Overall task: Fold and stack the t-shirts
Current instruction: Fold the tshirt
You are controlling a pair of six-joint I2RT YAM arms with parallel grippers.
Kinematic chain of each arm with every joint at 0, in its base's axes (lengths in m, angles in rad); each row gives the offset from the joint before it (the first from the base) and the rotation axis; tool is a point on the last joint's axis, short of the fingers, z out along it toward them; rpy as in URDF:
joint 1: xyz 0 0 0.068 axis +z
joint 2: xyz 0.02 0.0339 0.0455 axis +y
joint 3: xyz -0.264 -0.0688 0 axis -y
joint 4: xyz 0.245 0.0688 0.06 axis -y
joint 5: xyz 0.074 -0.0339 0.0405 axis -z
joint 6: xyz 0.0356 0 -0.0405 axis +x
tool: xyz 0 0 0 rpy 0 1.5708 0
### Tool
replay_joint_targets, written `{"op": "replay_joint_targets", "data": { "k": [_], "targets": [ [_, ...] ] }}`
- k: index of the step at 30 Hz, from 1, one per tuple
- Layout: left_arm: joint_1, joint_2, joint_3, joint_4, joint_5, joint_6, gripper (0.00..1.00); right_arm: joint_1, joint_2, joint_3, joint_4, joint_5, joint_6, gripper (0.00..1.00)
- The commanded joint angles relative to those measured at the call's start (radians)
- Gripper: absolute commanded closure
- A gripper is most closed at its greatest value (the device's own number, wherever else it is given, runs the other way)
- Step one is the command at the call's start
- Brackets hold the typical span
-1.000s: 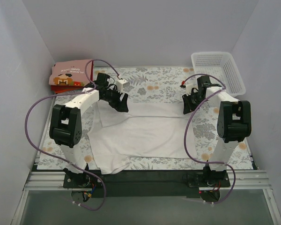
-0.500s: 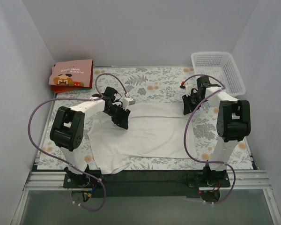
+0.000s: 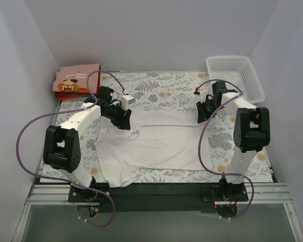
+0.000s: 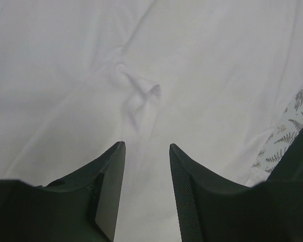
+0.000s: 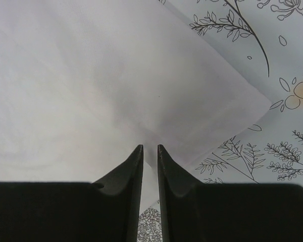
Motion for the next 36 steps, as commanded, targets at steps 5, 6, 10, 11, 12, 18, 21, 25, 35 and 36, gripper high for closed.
{"op": "replay_joint_targets", "data": {
  "k": [5, 6, 10, 11, 12, 18, 21, 25, 35, 36],
  "targets": [
    [0.027, 0.057, 0.024, 0.134, -0.132, -0.120, 0.60, 0.011, 0.008, 0.043, -0.013, -0.015, -0.007, 0.80],
    [0.032, 0.065, 0.027, 0.172, -0.150, -0.159, 0.60, 0.014, 0.012, 0.037, -0.013, -0.012, -0.009, 0.80],
    [0.091, 0.129, 0.050, 0.204, -0.262, -0.239, 0.62, 0.016, 0.057, 0.040, -0.006, 0.025, -0.012, 0.81],
    [0.101, 0.157, 0.053, 0.208, -0.276, -0.249, 0.63, 0.017, 0.066, 0.043, 0.004, 0.032, -0.011, 0.81],
    [0.108, 0.172, 0.048, 0.209, -0.292, -0.256, 0.63, 0.020, 0.077, 0.048, 0.008, 0.040, -0.006, 0.81],
    [0.165, 0.264, 0.042, 0.227, -0.365, -0.298, 0.62, 0.027, 0.144, 0.086, 0.080, 0.120, 0.040, 0.81],
    [0.179, 0.327, 0.071, 0.252, -0.370, -0.304, 0.62, 0.028, 0.204, 0.127, 0.108, 0.184, 0.057, 0.80],
    [0.187, 0.463, 0.183, 0.257, -0.372, -0.307, 0.63, 0.028, 0.287, 0.233, 0.125, 0.210, 0.072, 0.80],
    [0.193, 0.424, 0.456, 0.064, -0.214, -0.289, 0.44, 0.028, 0.201, 0.451, -0.016, 0.037, 0.049, 0.47],
    [0.193, 0.357, 0.450, 0.042, -0.194, -0.278, 0.42, 0.033, 0.169, 0.444, -0.038, 0.010, 0.042, 0.35]
  ]
}}
